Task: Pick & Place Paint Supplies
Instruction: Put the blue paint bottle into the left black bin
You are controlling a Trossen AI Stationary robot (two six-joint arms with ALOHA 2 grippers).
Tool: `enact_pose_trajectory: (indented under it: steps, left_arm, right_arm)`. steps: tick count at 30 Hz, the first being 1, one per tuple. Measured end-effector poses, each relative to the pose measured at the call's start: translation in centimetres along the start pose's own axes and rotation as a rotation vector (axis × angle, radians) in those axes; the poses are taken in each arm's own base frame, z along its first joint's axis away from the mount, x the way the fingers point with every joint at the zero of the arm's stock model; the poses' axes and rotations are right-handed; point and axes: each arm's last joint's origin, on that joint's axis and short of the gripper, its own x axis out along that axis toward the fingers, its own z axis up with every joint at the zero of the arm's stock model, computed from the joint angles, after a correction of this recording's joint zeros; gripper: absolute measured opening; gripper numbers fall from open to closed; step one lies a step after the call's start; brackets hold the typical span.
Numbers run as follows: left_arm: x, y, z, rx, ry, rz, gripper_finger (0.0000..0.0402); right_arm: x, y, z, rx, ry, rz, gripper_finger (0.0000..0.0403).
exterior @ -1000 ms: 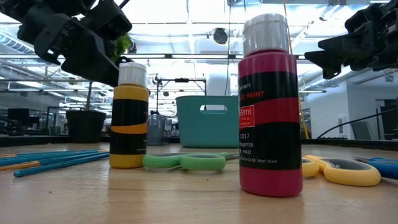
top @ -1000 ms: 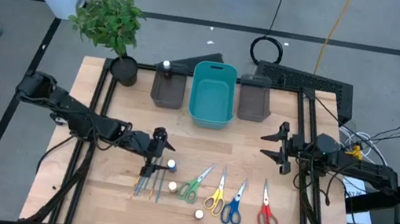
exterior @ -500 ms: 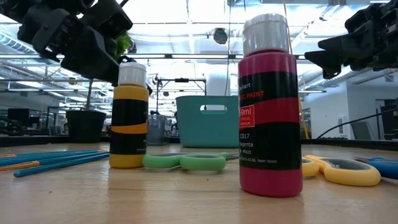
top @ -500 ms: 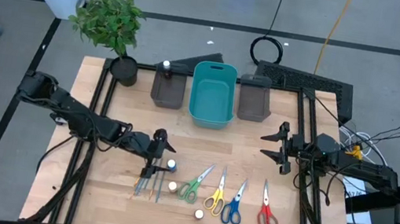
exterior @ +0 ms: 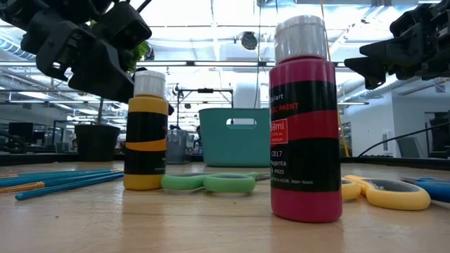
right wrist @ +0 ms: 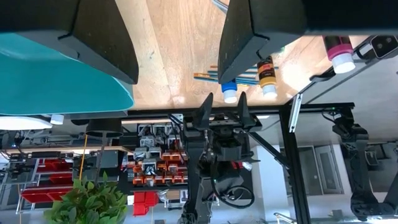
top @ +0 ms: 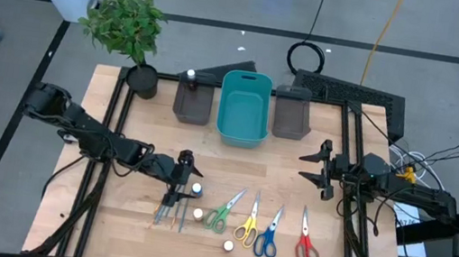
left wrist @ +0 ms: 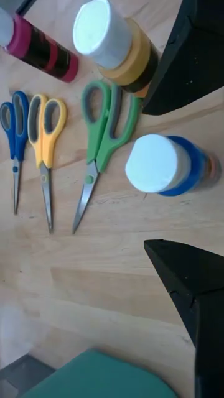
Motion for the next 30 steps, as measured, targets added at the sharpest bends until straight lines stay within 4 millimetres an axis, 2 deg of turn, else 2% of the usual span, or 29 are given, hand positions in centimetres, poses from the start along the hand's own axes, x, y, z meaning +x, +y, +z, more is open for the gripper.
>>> enact_pose_trajectory:
  steps: [5,13,18,23,30]
  left_arm:
    - [0.0,0.0,0.01,0.013,-0.001,0.001,0.0336]
    - [0.0,0.0,0.02,0.011,-0.002,0.001,0.0244]
    - [0.0,0.0,0.03,0.011,-0.003,0.001,0.0206]
    - [0.0,0.0,0.04,0.01,-0.003,0.001,0.019]
    - [0.0,0.0,0.08,0.012,-0.008,0.001,0.0188]
  right_arm:
    - [0.0,0.0,0.0,0.0,-0.001,0.0,0.0212]
    - [0.0,0.0,0.0,0.0,0.0,0.0,0.0212]
    - [0.0,0.0,0.0,0.0,0.0,0.0,0.0212]
    - [0.0,0.0,0.0,0.0,0.0,0.0,0.0212]
    - [0.0,0.0,0.0,0.0,0.0,0.0,0.0212]
